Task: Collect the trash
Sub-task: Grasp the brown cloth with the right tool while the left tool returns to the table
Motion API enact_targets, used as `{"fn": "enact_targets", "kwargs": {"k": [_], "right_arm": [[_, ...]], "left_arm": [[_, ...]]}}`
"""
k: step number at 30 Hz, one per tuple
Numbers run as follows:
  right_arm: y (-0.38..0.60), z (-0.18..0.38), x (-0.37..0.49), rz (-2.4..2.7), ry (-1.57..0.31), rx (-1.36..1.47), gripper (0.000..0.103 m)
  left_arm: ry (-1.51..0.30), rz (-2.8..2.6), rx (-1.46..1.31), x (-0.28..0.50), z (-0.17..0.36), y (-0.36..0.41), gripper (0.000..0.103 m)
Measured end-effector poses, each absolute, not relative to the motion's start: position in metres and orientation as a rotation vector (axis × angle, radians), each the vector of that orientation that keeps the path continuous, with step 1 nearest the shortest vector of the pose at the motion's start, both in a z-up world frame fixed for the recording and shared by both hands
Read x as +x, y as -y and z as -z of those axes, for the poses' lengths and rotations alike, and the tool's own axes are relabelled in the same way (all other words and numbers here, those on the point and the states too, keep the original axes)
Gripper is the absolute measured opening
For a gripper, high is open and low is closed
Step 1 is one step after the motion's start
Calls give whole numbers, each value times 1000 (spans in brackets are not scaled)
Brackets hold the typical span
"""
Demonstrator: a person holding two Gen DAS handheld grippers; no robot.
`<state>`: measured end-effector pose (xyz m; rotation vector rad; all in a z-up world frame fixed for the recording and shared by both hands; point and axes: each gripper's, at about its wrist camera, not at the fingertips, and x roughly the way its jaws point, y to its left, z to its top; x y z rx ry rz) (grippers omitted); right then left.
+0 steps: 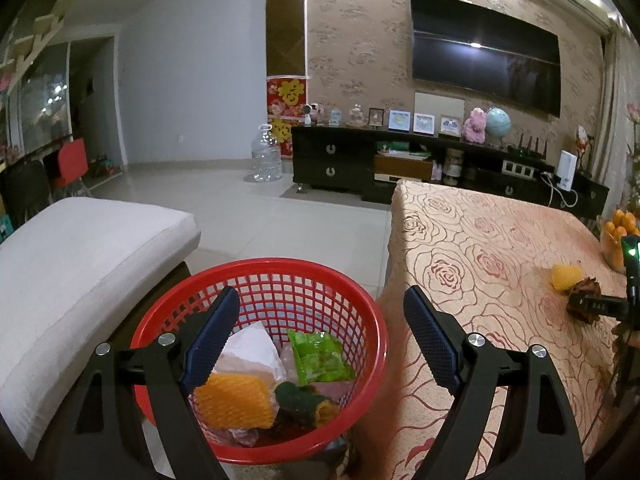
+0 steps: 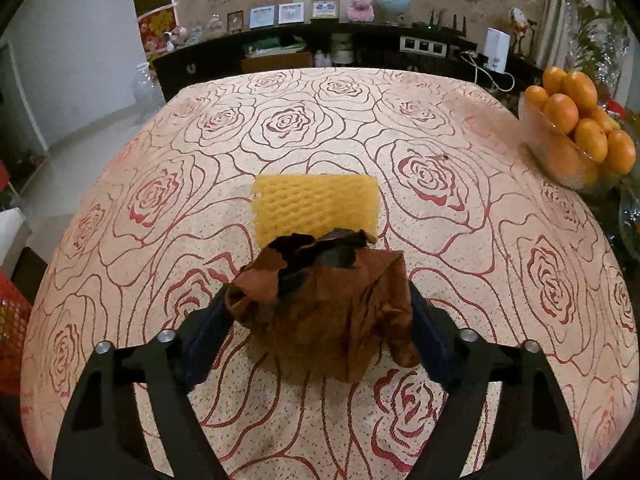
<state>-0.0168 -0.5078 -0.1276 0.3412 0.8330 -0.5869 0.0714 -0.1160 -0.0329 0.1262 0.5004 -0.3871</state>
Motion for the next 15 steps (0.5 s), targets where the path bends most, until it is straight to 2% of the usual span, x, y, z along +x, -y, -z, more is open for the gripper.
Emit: {"fn": "enact_targets", "kwargs": {"k": [5, 15], "right_arm": [[502, 123, -24, 570, -825, 333, 68], [498, 91, -73, 598, -713, 365, 67]], "left_arm": [[-495, 391, 136, 68, 35, 118, 81], [-501, 422, 136, 64, 31, 128, 81]]}}
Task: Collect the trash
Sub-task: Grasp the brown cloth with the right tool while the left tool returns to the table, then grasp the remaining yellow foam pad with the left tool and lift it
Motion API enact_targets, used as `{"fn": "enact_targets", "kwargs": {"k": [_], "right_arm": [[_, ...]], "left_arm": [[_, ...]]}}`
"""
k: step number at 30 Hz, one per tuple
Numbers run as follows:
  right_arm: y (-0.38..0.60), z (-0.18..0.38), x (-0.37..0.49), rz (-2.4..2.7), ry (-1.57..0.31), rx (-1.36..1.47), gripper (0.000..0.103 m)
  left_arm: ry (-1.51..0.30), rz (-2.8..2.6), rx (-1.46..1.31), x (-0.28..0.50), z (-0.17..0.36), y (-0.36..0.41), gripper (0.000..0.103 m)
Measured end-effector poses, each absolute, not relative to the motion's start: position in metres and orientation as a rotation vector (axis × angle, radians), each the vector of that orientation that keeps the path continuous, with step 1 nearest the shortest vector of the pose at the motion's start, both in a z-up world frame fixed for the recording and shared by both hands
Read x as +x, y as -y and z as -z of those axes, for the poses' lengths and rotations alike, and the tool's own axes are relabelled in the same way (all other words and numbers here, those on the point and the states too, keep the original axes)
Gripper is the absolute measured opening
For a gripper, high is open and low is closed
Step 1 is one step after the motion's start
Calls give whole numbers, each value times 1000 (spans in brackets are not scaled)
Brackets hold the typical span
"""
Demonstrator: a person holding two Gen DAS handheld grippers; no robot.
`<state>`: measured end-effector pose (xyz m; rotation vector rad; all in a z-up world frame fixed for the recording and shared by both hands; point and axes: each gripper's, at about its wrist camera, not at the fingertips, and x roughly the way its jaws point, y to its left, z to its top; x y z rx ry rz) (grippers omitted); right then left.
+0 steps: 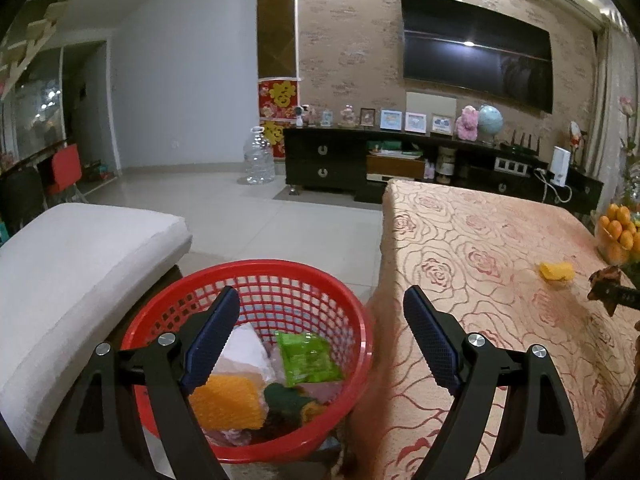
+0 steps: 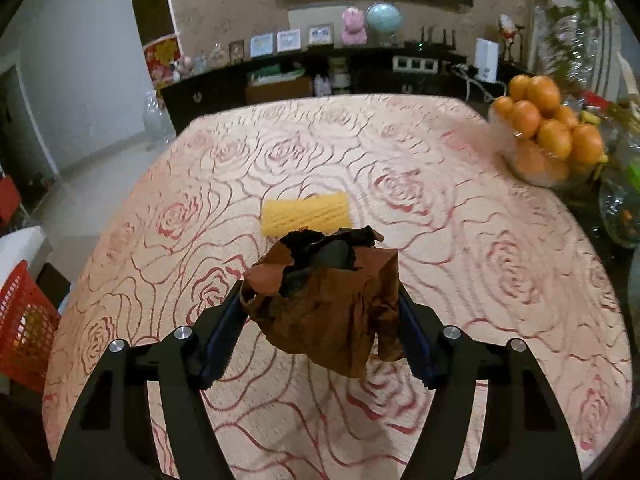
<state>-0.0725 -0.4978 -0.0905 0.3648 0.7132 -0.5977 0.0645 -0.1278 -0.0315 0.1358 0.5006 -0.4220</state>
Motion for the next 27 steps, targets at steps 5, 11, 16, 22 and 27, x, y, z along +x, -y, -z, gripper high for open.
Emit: {"fn": "enact_targets", "kwargs": {"k": [5, 11, 16, 22, 27], "right_arm": [[504, 90, -90, 624, -705, 401, 67], [511, 88, -108, 641, -684, 443, 67], [514, 85, -116, 647, -673, 464, 67], [515, 84, -120, 635, -669, 480, 67], [516, 82, -122, 625, -667, 489, 67]], "left_arm": [[-530, 524, 124, 59, 32, 150, 81], [-545, 631, 146, 54, 31, 190, 81], [-562, 754, 177, 52, 33, 240, 85], [-573, 878, 297, 49, 50, 319, 86], [-574, 952, 389, 48, 67, 373, 86]]}}
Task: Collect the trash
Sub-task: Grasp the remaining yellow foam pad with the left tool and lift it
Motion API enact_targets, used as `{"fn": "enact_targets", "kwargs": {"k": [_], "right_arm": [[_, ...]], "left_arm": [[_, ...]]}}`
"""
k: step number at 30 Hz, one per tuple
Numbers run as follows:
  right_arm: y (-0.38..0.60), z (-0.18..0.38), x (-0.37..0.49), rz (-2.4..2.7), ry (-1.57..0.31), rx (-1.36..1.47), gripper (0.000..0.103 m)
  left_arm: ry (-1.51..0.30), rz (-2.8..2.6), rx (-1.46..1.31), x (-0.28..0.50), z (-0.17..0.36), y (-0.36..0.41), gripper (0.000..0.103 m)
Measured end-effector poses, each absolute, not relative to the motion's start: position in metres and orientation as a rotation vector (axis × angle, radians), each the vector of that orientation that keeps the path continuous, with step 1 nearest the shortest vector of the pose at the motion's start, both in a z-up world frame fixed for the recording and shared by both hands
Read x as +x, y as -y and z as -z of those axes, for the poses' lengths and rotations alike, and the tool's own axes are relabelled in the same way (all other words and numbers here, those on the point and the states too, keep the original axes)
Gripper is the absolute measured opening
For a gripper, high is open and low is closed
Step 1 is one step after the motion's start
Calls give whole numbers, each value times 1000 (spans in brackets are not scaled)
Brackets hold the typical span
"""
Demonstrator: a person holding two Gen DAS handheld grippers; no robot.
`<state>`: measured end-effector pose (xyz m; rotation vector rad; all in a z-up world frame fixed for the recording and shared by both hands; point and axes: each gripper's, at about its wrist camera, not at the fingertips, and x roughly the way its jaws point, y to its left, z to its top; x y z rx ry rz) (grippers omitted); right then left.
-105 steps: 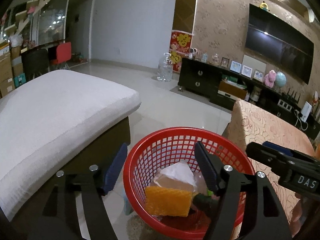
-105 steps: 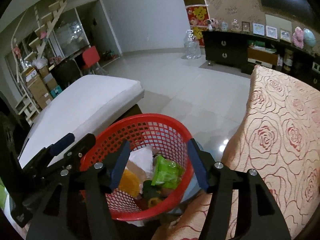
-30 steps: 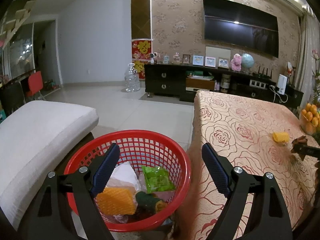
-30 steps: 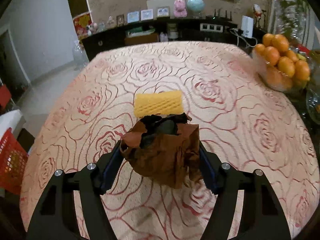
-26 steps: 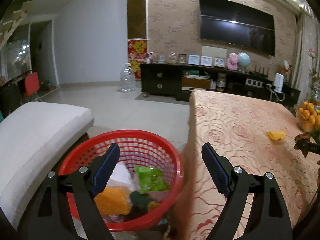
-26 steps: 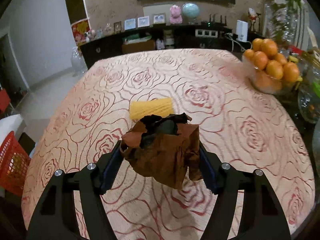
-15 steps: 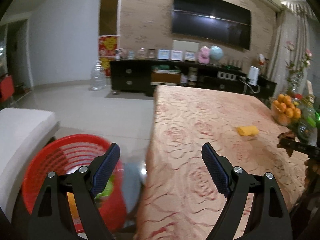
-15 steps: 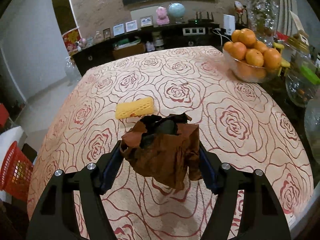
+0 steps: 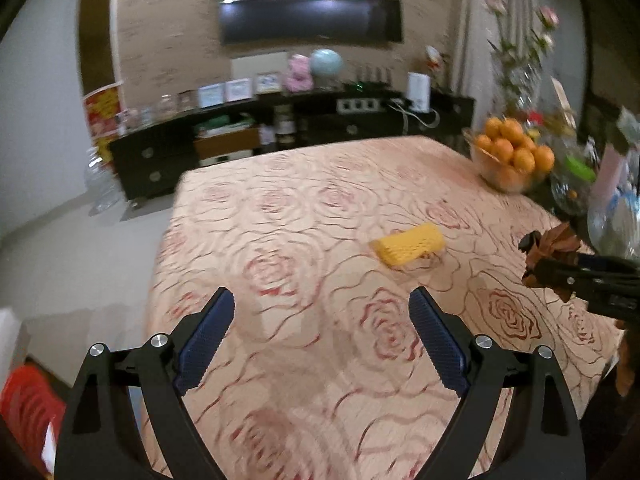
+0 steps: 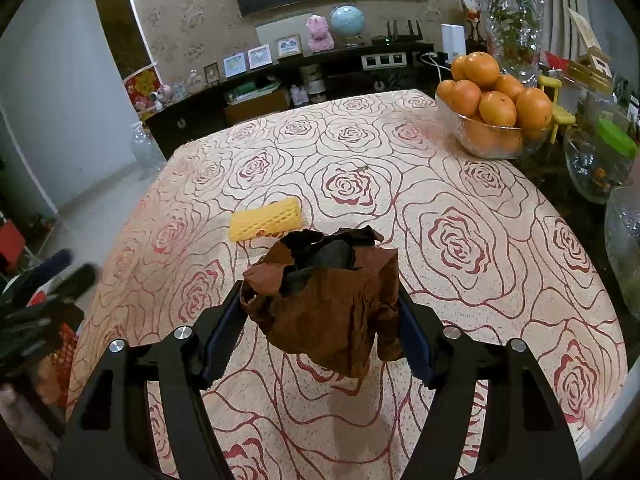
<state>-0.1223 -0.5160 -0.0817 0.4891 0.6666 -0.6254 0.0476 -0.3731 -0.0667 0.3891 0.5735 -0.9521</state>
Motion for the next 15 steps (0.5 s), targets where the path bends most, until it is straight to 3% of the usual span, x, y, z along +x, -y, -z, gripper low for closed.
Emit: {"fn": "enact_targets", "kwargs": {"k": [15], "right_arm": [[534, 87, -128, 613, -687, 569, 67]], "left_arm": [[-594, 1136, 567, 56, 107, 484, 86]]}}
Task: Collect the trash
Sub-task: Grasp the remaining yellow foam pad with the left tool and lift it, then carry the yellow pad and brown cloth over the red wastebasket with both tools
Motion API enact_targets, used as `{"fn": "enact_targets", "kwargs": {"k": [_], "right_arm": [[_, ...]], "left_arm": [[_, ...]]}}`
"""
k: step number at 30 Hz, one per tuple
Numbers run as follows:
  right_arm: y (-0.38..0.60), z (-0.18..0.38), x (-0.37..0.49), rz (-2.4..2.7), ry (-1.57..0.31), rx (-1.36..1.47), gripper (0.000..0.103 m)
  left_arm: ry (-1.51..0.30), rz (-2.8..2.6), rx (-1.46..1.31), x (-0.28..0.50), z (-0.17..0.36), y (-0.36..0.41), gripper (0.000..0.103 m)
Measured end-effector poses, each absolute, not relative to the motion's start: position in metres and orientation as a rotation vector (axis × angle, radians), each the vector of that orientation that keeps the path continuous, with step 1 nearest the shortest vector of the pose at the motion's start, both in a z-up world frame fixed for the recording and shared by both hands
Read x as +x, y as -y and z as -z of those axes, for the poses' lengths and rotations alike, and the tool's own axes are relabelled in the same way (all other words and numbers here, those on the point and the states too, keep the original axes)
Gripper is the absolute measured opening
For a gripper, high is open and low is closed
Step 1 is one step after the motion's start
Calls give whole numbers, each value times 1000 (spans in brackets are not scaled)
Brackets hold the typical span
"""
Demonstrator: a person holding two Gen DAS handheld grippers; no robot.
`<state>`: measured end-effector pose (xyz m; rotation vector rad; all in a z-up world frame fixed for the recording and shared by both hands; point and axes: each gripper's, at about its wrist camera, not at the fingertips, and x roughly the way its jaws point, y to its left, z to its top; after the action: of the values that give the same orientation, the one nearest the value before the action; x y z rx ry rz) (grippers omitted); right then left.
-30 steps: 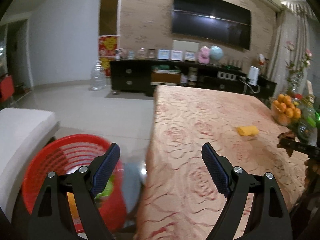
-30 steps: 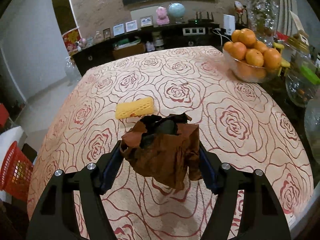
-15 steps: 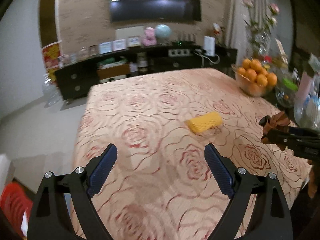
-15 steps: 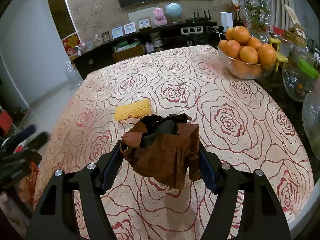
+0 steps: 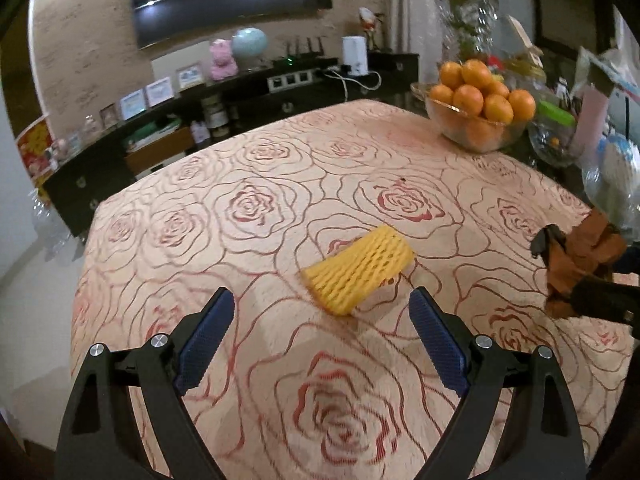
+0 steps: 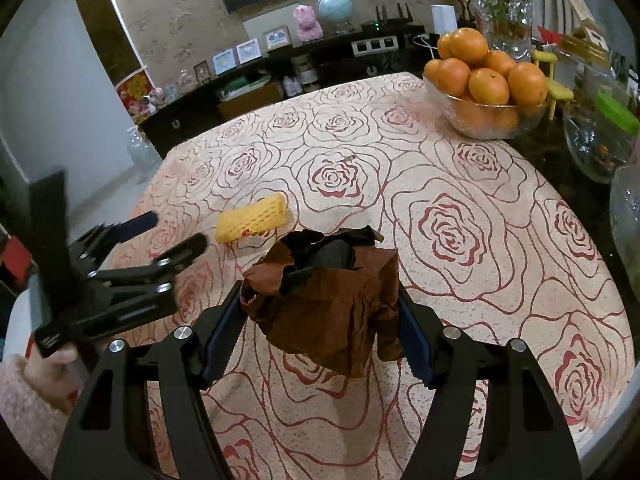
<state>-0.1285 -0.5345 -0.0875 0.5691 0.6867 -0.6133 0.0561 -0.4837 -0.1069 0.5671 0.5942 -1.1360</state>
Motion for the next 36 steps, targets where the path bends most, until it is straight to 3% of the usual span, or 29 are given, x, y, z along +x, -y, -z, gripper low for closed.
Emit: {"fn": "enact_targets", "kwargs": {"k": [11, 12, 14, 16, 17, 19, 25, 36], "right_arm": [[536, 92, -126, 577, -706, 598, 67], [537, 92, -126, 577, -707, 600, 67], [538, 93, -126, 577, -708, 604, 67], [539, 94, -127, 578, -711, 609, 67], [540, 95, -128, 578, -712, 611, 67], [540, 95, -128, 577, -715, 614, 67], [539, 96, -127, 572, -717, 616, 67], [533, 95, -123, 572, -702, 589, 67]], "left_arm": [[-643, 1222, 665, 55, 129, 528, 83], [-642, 1225, 699, 52, 133, 532, 80], [-654, 1223, 749, 50, 140, 539, 58], [-661, 1230, 742, 51, 142, 541, 50], [-671, 1232, 736, 52, 142, 542, 38], [-682, 1230, 719, 54, 142, 542, 26], [-705, 1224, 649, 59, 137, 533, 11], [-684, 1197, 504, 58, 106, 484, 11]]}}
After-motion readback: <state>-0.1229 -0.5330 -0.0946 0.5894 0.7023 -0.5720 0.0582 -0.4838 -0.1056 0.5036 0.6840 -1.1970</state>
